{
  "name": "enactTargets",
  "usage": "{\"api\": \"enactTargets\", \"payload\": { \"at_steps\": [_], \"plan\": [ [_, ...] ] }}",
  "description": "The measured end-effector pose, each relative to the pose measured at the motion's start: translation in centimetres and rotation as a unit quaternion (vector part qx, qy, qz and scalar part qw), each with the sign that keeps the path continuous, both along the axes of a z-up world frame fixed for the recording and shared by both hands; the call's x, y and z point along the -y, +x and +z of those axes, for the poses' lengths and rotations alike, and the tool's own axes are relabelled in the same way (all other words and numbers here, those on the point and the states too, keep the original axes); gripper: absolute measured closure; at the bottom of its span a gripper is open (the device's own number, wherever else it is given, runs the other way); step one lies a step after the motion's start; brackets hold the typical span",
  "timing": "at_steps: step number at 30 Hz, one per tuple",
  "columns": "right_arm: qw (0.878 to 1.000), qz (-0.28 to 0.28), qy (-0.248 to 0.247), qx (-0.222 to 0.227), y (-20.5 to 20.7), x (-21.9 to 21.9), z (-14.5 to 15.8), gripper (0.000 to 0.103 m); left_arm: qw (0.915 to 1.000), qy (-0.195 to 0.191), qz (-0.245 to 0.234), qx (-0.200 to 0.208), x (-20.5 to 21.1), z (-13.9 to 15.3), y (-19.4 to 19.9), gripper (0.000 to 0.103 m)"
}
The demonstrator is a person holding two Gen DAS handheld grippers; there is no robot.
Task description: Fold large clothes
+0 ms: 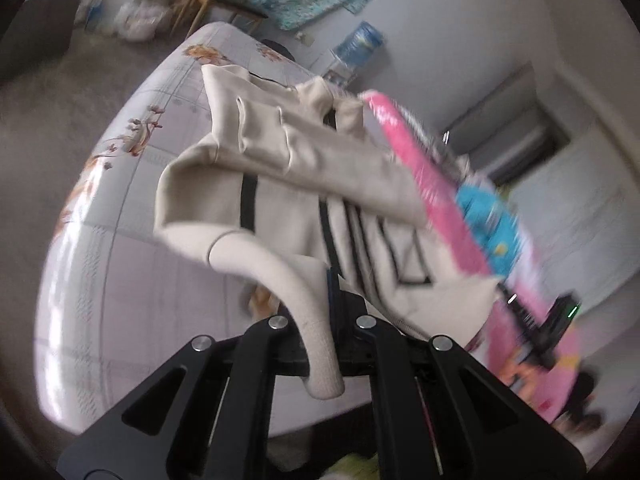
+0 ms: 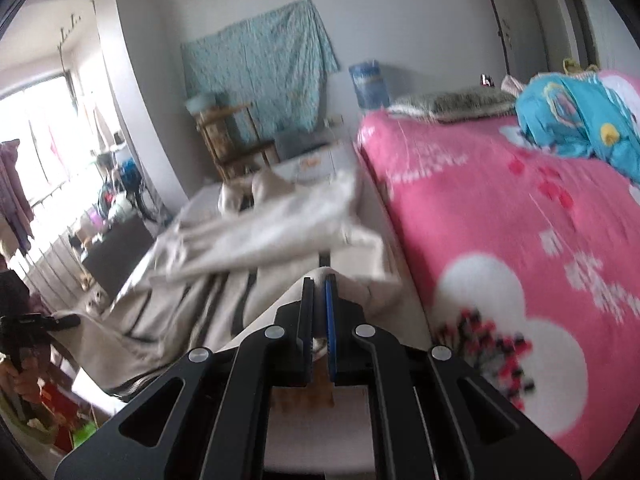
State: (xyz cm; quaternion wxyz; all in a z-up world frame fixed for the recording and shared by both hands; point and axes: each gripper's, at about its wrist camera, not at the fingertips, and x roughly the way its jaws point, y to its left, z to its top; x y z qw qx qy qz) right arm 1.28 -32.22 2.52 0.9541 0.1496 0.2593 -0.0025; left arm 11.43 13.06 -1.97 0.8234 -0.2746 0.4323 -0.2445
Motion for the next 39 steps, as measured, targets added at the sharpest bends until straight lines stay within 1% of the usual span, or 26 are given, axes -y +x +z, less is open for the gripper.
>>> {"api": "enactTargets", "payload": {
  "at_steps": [2, 5, 8, 12, 14, 15, 16, 17, 18, 19, 20, 22, 23, 24, 25, 26, 27, 29, 30, 32, 33, 36, 37, 39],
  "plan": [
    [1.000, -0.002, 0.009, 0.004, 2.2, 0.3, 0.1, 0.097, 0.9992, -0.028, 0.016, -0.023, -0.7, -0.6, 2.4, 0.099],
    [1.000, -0.007, 0.022, -0.005, 5.4, 1.1, -0.3, 0.097, 0.9976, -0.038, 0.030, -0.048, -1.1, -1.7, 5.2, 0.098],
    [0.999, -0.010, 0.039, -0.029, 9.1, 2.1, -1.5, 0.097, 0.9954, -0.051, 0.039, -0.071, -1.1, -3.3, 8.0, 0.098],
    [0.996, -0.012, 0.057, -0.074, 13.3, 3.1, -4.3, 0.097, 0.9927, -0.060, 0.047, -0.093, -1.4, -5.0, 10.0, 0.095],
    [0.993, -0.012, 0.070, -0.099, 15.0, 3.6, -5.9, 0.096, 0.9900, -0.073, 0.052, -0.108, -1.6, -6.1, 10.7, 0.092],
    [0.992, -0.014, 0.073, -0.105, 15.4, 3.7, -6.4, 0.096, 0.9890, -0.078, 0.054, -0.113, -1.7, -6.4, 10.8, 0.087],
    [0.991, -0.017, 0.074, -0.110, 15.7, 3.9, -6.8, 0.093, 0.9879, -0.087, 0.056, -0.115, -1.9, -6.7, 10.9, 0.083],
    [0.991, -0.022, 0.072, -0.113, 15.9, 4.1, -7.1, 0.087, 0.9872, -0.093, 0.060, -0.114, -2.2, -6.8, 10.8, 0.080],
    [0.991, -0.023, 0.073, -0.110, 15.8, 4.2, -7.1, 0.082, 0.9868, -0.099, 0.068, -0.109, -2.7, -6.7, 10.7, 0.073],
    [0.991, -0.026, 0.074, -0.104, 15.6, 4.4, -7.0, 0.071, 0.9866, -0.105, 0.077, -0.099, -3.2, -6.5, 10.4, 0.067],
    [0.992, -0.029, 0.072, -0.100, 15.4, 4.6, -6.8, 0.065, 0.9865, -0.111, 0.084, -0.086, -3.9, -6.1, 10.1, 0.065],
    [0.993, -0.033, 0.061, -0.093, 14.4, 5.1, -6.1, 0.060, 0.9860, -0.119, 0.097, -0.064, -5.1, -5.4, 9.4, 0.063],
    [0.993, -0.035, 0.058, -0.092, 14.2, 5.2, -5.9, 0.057, 0.9862, -0.117, 0.103, -0.057, -5.6, -5.0, 9.0, 0.063],
    [0.994, -0.036, 0.055, -0.092, 13.8, 5.4, -5.6, 0.054, 0.9870, -0.108, 0.105, -0.054, -5.9, -4.9, 8.7, 0.063],
    [0.994, -0.035, 0.054, -0.093, 13.3, 5.5, -5.4, 0.051, 0.9887, -0.091, 0.107, -0.053, -5.9, -4.7, 8.3, 0.063],
    [0.994, -0.033, 0.051, -0.096, 12.7, 5.7, -5.4, 0.046, 0.9909, -0.063, 0.106, -0.053, -5.7, -4.6, 7.9, 0.063],
    [0.993, -0.032, 0.049, -0.102, 12.2, 5.8, -5.4, 0.045, 0.9923, -0.040, 0.104, -0.054, -5.4, -4.6, 7.7, 0.063],
    [0.991, -0.027, 0.047, -0.120, 11.5, 5.8, -5.9, 0.042, 0.9932, 0.038, 0.095, -0.055, -4.2, -4.8, 6.8, 0.062],
    [0.990, -0.025, 0.044, -0.131, 11.2, 5.8, -6.3, 0.042, 0.9916, 0.072, 0.092, -0.056, -3.6, -4.9, 6.5, 0.060],
    [0.988, -0.018, 0.039, -0.151, 11.0, 5.6, -7.0, 0.041, 0.9846, 0.142, 0.086, -0.054, -2.1, -5.2, 6.0, 0.059],
    [0.986, -0.015, 0.038, -0.160, 10.9, 5.5, -7.3, 0.041, 0.9815, 0.163, 0.085, -0.052, -1.8, -5.4, 5.8, 0.058],
    [0.984, -0.006, 0.029, -0.175, 11.2, 5.3, -8.1, 0.041, 0.9707, 0.220, 0.089, -0.036, -0.7, -5.3, 5.5, 0.058],
    [0.983, -0.003, 0.025, -0.180, 11.6, 5.2, -8.4, 0.041, 0.9674, 0.234, 0.091, -0.032, -0.4, -5.3, 5.6, 0.058],
    [0.984, -0.002, 0.011, -0.180, 11.9, 5.0, -8.4, 0.040, 0.9636, 0.248, 0.095, -0.031, -0.1, -5.3, 5.8, 0.058]
  ]
}}
